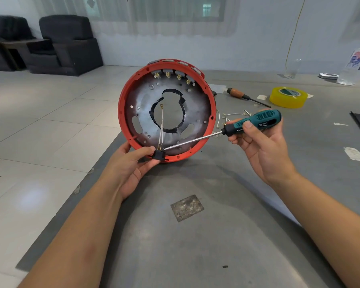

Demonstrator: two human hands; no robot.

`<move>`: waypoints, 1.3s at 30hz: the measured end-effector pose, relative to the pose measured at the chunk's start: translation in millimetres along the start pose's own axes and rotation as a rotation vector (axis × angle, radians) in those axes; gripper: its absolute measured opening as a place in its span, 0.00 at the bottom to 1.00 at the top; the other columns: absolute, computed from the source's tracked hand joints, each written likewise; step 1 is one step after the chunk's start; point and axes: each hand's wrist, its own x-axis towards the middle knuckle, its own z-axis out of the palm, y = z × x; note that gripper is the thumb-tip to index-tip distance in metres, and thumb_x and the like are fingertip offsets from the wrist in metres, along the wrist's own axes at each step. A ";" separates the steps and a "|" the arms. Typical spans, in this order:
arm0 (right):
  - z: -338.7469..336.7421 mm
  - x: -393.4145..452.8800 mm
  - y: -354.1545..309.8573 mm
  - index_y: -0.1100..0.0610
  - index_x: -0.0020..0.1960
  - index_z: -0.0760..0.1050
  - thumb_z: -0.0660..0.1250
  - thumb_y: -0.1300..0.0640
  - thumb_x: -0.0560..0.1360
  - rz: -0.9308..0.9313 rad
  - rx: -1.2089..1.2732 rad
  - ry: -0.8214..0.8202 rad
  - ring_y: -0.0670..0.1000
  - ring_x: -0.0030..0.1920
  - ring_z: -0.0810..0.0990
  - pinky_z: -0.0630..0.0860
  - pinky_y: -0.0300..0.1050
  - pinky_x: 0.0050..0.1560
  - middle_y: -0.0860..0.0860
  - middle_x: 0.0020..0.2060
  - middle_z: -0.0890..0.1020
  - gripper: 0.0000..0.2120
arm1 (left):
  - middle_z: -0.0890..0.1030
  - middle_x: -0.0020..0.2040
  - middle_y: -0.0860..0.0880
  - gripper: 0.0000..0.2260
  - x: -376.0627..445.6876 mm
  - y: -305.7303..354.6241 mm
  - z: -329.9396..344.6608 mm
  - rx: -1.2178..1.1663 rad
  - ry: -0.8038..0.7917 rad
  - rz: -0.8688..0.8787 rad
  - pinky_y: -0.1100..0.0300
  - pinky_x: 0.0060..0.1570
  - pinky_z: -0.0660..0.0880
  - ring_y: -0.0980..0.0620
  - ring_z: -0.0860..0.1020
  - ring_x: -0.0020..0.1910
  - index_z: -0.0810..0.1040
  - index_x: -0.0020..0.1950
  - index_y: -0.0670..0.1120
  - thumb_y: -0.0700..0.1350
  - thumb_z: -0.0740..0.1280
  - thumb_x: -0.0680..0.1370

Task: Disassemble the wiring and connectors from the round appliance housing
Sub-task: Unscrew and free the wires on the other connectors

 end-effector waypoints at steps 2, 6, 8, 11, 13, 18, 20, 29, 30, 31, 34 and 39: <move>1.1 -0.2 -2.0 0.55 0.61 0.62 0.68 0.62 0.78 -0.005 -0.011 -0.018 0.62 0.44 0.83 0.81 0.49 0.48 0.66 0.55 0.81 0.18 | 0.88 0.45 0.45 0.17 0.1 0.0 0.2 -0.014 0.000 -0.004 0.55 0.42 0.86 0.45 0.89 0.45 0.80 0.62 0.43 0.30 0.73 0.76; 2.9 -0.4 -7.1 0.54 0.57 0.65 0.69 0.66 0.77 -0.043 -0.082 -0.010 0.60 0.42 0.85 0.82 0.47 0.47 0.59 0.49 0.85 0.16 | 0.88 0.45 0.47 0.23 -0.8 0.9 1.3 -0.055 0.008 -0.031 0.54 0.42 0.86 0.45 0.89 0.45 0.78 0.69 0.43 0.31 0.74 0.75; 1.3 2.2 -15.5 0.55 0.54 0.66 0.75 0.65 0.73 -0.033 -0.148 0.003 0.61 0.41 0.86 0.82 0.45 0.45 0.56 0.46 0.85 0.19 | 0.89 0.45 0.46 0.25 -0.7 1.8 1.1 -0.060 0.022 -0.040 0.55 0.41 0.86 0.45 0.89 0.44 0.76 0.72 0.42 0.30 0.74 0.76; -5.8 8.6 -33.3 0.55 0.49 0.67 0.81 0.60 0.65 0.059 -0.296 -0.030 0.64 0.43 0.87 0.83 0.44 0.40 0.59 0.44 0.86 0.24 | 0.88 0.47 0.45 0.27 0.1 2.6 -0.4 -0.043 0.050 -0.032 0.55 0.39 0.85 0.46 0.88 0.43 0.74 0.72 0.44 0.28 0.73 0.75; -9.9 11.9 -40.9 0.56 0.48 0.67 0.82 0.57 0.64 0.089 -0.503 -0.076 0.62 0.42 0.88 0.83 0.44 0.38 0.60 0.43 0.87 0.25 | 0.87 0.50 0.44 0.28 0.7 3.1 -2.6 -0.021 0.075 -0.006 0.52 0.41 0.86 0.46 0.88 0.44 0.75 0.70 0.48 0.27 0.73 0.74; -14.2 16.4 -48.7 0.48 0.43 0.73 0.82 0.48 0.66 0.027 -1.033 -0.167 0.45 0.31 0.81 0.77 0.39 0.29 0.48 0.36 0.85 0.18 | 0.86 0.50 0.44 0.30 1.0 4.1 -2.5 0.015 0.114 0.034 0.50 0.43 0.86 0.46 0.87 0.40 0.75 0.67 0.53 0.27 0.74 0.72; -15.3 18.4 -54.9 0.42 0.45 0.79 0.80 0.46 0.68 -0.033 -1.159 -0.261 0.45 0.37 0.81 0.76 0.36 0.35 0.43 0.38 0.84 0.11 | 0.86 0.50 0.45 0.29 -0.2 4.6 -0.8 0.035 0.115 0.039 0.53 0.39 0.85 0.48 0.87 0.37 0.74 0.65 0.55 0.27 0.73 0.73; -7.3 12.5 -51.1 0.33 0.63 0.78 0.63 0.38 0.75 -0.125 -1.531 -0.637 0.49 0.46 0.82 0.81 0.54 0.44 0.40 0.52 0.86 0.17 | 0.87 0.42 0.49 0.24 0.1 2.1 1.5 0.116 0.104 0.010 0.56 0.35 0.83 0.51 0.87 0.37 0.77 0.61 0.56 0.29 0.68 0.76; -8.1 12.8 -51.6 0.33 0.64 0.78 0.62 0.37 0.76 -0.154 -1.535 -0.648 0.49 0.46 0.82 0.81 0.54 0.43 0.40 0.53 0.86 0.18 | 0.87 0.40 0.50 0.24 0.3 1.7 1.6 0.125 0.105 0.014 0.57 0.34 0.82 0.52 0.86 0.36 0.76 0.62 0.57 0.30 0.69 0.77; -8.7 13.4 -52.1 0.33 0.64 0.78 0.62 0.36 0.76 -0.179 -1.543 -0.651 0.49 0.45 0.82 0.81 0.53 0.42 0.39 0.54 0.86 0.18 | 0.87 0.40 0.51 0.23 0.4 1.4 2.0 0.137 0.108 0.021 0.58 0.33 0.81 0.53 0.86 0.35 0.75 0.62 0.57 0.31 0.69 0.78; -8.7 13.8 -51.5 0.32 0.64 0.78 0.61 0.36 0.76 -0.221 -1.566 -0.657 0.49 0.46 0.83 0.81 0.52 0.42 0.38 0.55 0.85 0.18 | 0.87 0.42 0.50 0.23 1.2 -0.1 3.4 0.161 0.142 0.036 0.61 0.29 0.79 0.54 0.85 0.32 0.74 0.60 0.58 0.30 0.70 0.78; -10.8 9.2 -42.5 0.34 0.66 0.77 0.60 0.37 0.77 -0.271 -1.573 -0.657 0.52 0.48 0.84 0.81 0.52 0.42 0.42 0.53 0.86 0.19 | 0.85 0.44 0.47 0.22 2.9 0.9 6.0 0.159 0.213 0.051 0.61 0.27 0.79 0.53 0.85 0.31 0.72 0.55 0.58 0.30 0.69 0.77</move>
